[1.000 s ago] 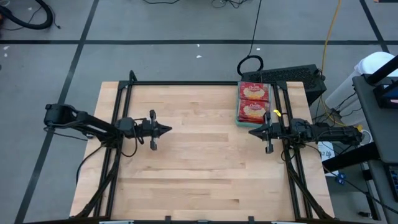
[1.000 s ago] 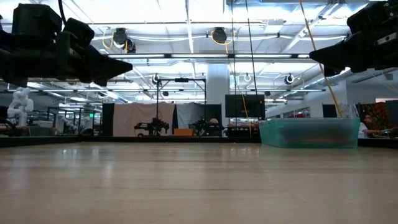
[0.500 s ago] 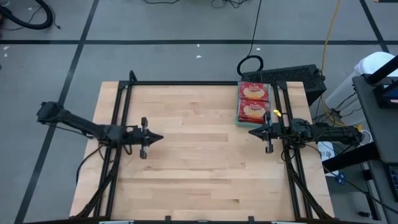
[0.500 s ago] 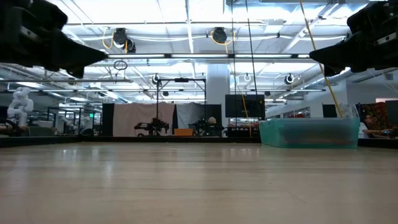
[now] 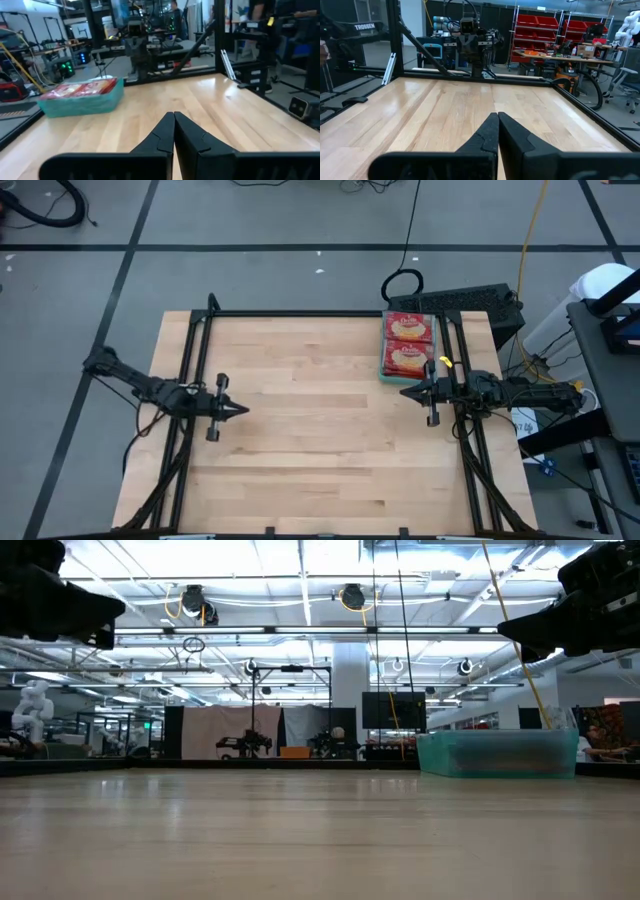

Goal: Sort popcorn bags into baskets
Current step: Return to Home Position

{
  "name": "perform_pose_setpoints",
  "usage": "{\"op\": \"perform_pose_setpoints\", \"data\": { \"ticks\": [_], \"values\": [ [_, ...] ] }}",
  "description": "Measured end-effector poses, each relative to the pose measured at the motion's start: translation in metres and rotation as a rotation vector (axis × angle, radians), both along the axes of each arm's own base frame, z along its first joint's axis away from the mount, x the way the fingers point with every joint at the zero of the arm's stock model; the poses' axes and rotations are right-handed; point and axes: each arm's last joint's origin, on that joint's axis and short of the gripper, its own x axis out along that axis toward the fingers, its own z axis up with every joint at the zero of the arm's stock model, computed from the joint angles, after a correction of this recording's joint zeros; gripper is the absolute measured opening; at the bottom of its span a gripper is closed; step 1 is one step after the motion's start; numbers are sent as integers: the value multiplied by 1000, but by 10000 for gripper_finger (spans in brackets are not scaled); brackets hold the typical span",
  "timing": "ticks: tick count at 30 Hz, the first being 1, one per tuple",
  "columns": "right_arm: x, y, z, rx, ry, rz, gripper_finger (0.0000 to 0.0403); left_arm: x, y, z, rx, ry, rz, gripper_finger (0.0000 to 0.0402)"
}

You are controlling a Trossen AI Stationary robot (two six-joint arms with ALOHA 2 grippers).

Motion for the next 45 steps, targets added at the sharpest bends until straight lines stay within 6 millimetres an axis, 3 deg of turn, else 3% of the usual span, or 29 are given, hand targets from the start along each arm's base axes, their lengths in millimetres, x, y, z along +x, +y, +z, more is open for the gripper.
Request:
{"op": "perform_pose_setpoints", "data": {
  "ticks": [8, 31, 45],
  "values": [
    [0, 0, 0, 0, 0, 0, 0, -10, 4, 4, -1, -60, -43, 10],
    [0, 0, 0, 0, 3, 0, 0, -3, 28, 1, 30, -33, 94, 10],
    [0, 0, 0, 0, 4, 0, 0, -2, 29, 1, 18, -38, 86, 10]
  ]
}}
